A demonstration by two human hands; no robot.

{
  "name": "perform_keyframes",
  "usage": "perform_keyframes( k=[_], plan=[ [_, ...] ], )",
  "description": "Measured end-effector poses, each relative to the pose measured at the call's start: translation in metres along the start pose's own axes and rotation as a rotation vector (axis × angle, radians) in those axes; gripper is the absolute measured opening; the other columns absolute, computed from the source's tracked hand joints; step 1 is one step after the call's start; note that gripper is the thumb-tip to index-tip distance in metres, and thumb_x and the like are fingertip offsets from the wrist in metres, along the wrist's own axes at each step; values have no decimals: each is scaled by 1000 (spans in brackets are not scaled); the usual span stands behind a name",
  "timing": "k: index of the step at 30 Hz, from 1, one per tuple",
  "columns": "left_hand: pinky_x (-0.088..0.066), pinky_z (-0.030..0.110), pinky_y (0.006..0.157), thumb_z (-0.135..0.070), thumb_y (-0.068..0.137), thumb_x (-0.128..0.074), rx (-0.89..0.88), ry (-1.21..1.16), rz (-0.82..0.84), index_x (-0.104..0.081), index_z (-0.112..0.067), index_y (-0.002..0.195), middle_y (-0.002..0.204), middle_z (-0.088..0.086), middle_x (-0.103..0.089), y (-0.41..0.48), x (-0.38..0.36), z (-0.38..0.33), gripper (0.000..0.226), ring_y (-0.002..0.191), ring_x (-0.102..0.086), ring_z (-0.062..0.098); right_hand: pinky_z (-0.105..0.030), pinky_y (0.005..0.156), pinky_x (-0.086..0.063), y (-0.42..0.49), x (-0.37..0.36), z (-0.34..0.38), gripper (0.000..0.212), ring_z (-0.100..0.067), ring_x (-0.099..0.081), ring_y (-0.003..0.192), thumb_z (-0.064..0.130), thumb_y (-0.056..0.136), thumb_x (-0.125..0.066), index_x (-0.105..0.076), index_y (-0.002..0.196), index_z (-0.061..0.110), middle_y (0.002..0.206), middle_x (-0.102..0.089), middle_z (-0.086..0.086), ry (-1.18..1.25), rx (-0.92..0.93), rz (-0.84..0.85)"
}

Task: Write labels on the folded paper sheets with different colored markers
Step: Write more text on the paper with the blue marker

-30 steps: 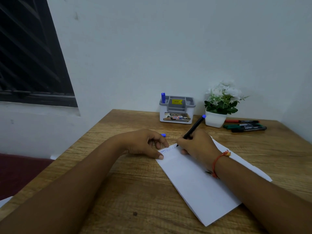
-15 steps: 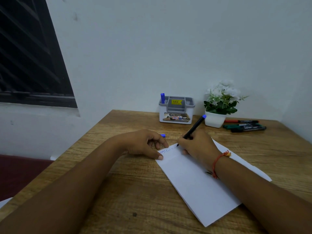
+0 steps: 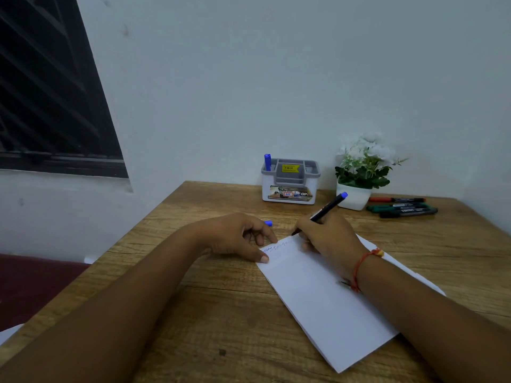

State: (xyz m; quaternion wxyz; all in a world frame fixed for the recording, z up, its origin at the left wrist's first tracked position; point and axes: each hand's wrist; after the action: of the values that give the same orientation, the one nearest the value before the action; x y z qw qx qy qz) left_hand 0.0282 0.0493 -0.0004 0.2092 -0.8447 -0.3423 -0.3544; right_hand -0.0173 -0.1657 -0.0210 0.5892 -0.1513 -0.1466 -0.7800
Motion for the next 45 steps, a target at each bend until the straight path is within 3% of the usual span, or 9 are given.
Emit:
perform_keyframes(
  k=[3,8,11,15,22,29,35,40,45],
  plan=[
    [-38,7,60,-29,76,-82,5,-7,-3,-68,-31,116,95,-11,-58,0,0,1,43,64,-46,-7,-39,68,-57,1,1,2,14,-16,-62,53,19,81,-64,-67,78,6,63,-66,-13,-16,-3,13],
    [-37,6,59,-29,77,-81,3,11,2,-67,-30,117,95,-11,-58,0,0,-1,43,63,-47,-9,-27,57,-49,1,1,2,13,-5,-60,44,19,82,-64,-67,84,6,64,-64,-1,-84,14,34],
    [-38,8,62,-31,76,-81,11,22,6,-66,-32,117,95,-12,-58,1,0,0,43,65,-48,-10,-28,59,-53,1,-1,2,17,-6,-62,46,19,82,-65,-70,93,7,68,-68,-2,-80,23,35],
    [-39,16,68,-33,75,-82,21,19,13,-67,-34,116,94,-13,-58,1,0,0,43,68,-48,-8,-37,73,-59,2,0,3,10,-6,-62,46,20,83,-65,-66,81,10,67,-68,-1,-68,12,46],
    [-39,15,67,-32,77,-80,27,44,17,-66,-33,119,96,-12,-58,0,1,-2,44,67,-49,-8,-30,65,-54,-3,-1,5,5,-4,-63,42,19,87,-60,-61,83,15,69,-68,-1,-110,52,10],
    [-39,11,66,-33,74,-82,21,32,10,-68,-34,114,94,-13,-60,-1,0,-1,42,71,-49,-7,-29,63,-54,-2,3,4,5,-10,-61,45,16,89,-60,-64,87,13,75,-66,1,144,-32,15],
    [-43,21,70,-44,77,-77,60,52,-487,-68,-33,100,94,-12,-60,2,0,5,26,82,-54,6,-19,51,-50,-3,3,2,10,1,-56,44,18,95,-67,-63,88,13,52,-66,16,270,33,39],
    [-41,25,83,-36,89,-67,141,324,-427,-66,-24,120,116,-4,-60,9,-2,18,34,93,-49,9,-24,55,-54,-6,3,9,16,-10,-62,68,20,96,-61,-74,91,11,74,-70,-2,401,-58,80],
    [-38,16,67,-24,88,-69,83,240,-471,-71,-25,105,105,-8,-65,11,-3,14,17,81,-52,2,-24,53,-55,-8,5,8,15,-12,-67,75,21,99,-58,-69,93,14,82,-76,-8,461,-52,66]
  ],
)
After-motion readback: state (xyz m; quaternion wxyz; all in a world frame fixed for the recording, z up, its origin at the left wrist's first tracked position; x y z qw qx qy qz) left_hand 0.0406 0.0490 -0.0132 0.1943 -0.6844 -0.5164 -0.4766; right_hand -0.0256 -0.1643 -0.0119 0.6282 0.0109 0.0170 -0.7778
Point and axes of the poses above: each hand's wrist, its own y-axis towards the middle knuckle, its own x-axis out of the back of the hand, z = x × y
